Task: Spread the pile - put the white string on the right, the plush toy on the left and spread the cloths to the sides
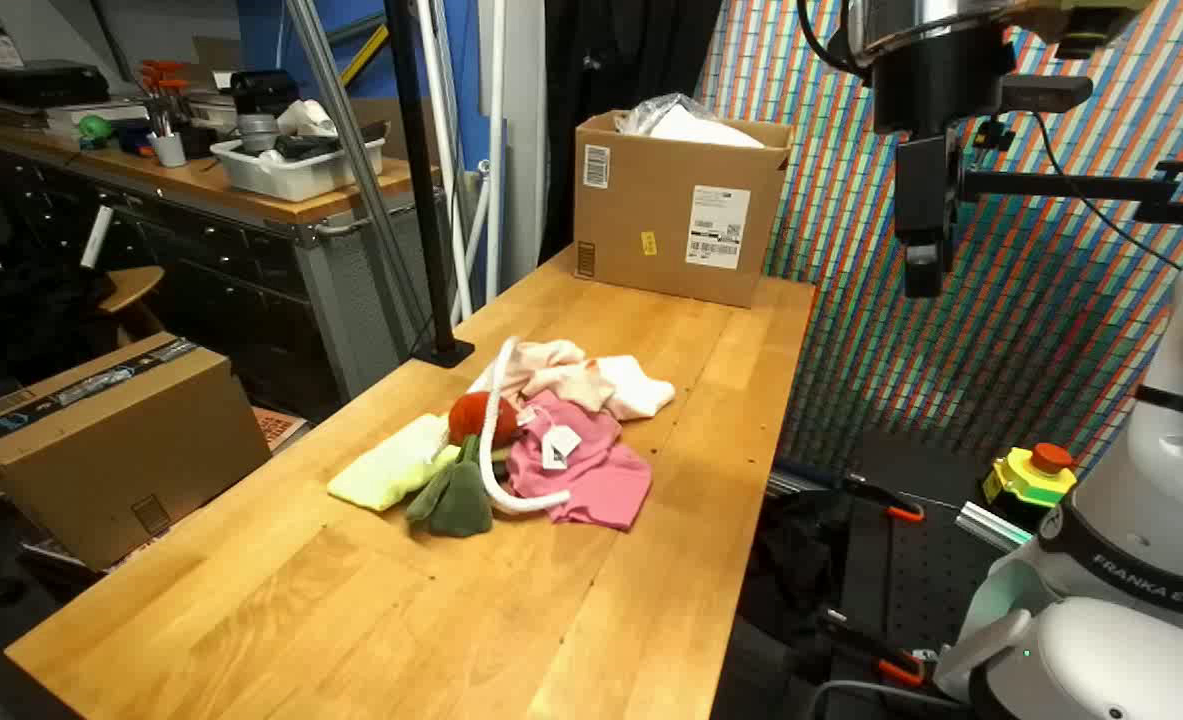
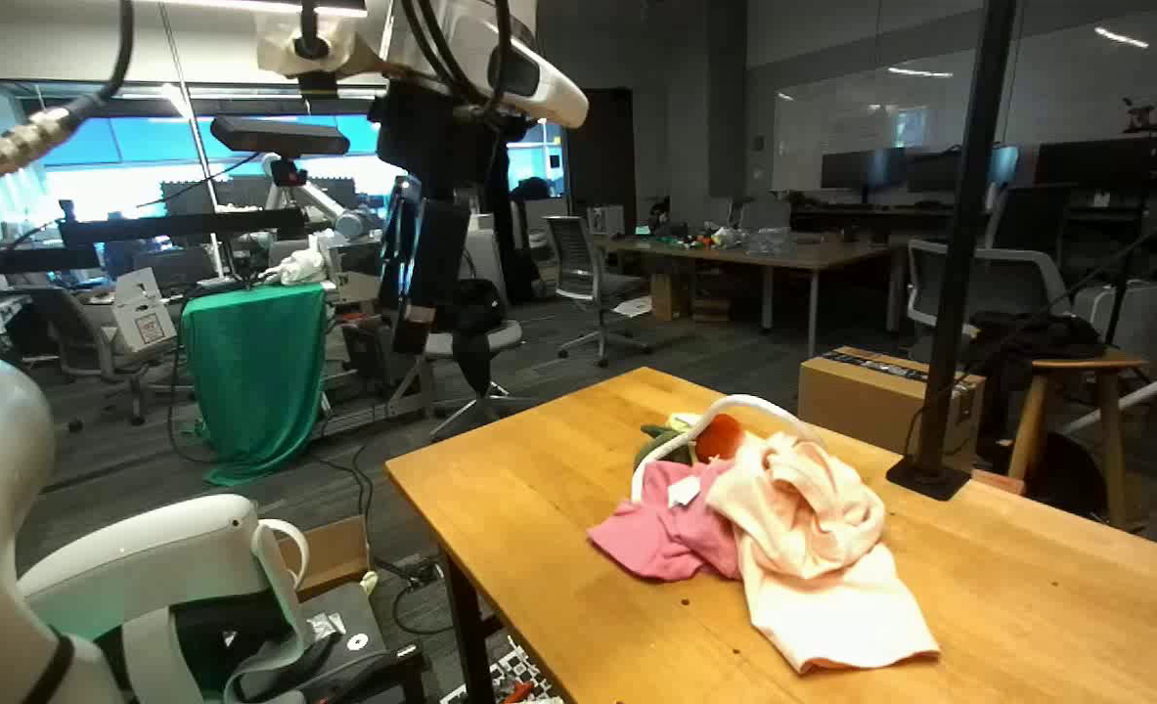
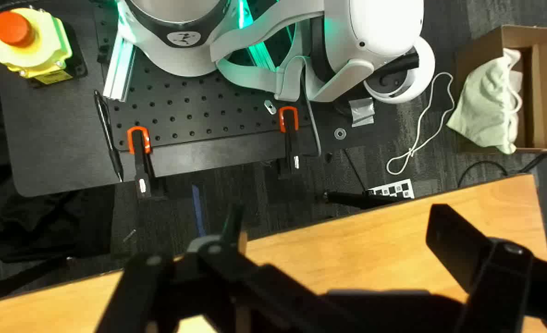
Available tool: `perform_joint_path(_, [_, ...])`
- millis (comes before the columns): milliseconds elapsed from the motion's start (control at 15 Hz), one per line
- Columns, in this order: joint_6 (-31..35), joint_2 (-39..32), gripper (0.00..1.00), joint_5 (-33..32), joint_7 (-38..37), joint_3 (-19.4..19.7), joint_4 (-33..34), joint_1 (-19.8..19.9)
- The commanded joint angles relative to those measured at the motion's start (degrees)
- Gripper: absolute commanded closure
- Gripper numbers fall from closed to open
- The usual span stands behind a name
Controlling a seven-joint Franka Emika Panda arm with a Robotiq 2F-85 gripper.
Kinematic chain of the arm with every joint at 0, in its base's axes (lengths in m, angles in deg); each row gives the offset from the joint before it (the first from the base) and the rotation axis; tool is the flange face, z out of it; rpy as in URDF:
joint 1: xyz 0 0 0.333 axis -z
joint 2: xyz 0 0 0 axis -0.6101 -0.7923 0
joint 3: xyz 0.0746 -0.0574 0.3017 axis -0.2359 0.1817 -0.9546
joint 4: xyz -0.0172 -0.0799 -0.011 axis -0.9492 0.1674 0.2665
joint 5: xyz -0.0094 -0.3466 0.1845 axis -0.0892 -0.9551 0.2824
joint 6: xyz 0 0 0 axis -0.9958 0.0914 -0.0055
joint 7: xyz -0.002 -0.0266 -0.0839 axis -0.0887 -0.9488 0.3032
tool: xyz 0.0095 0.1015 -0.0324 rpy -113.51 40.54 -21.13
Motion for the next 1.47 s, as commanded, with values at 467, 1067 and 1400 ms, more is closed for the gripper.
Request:
perform_joint_path(467, [1.99,-1.38,0.00,-0.31,1.85,-1.21,0.36,0.94])
perform_joint_path(1067, [18.84,-9.19,0.00,-2.27,1.92,-3.88,1.95,0.10])
perform_joint_path(1400, [32.06,-13.40,0.00,-4.24,-0.03,-5.17,1.92,0.34])
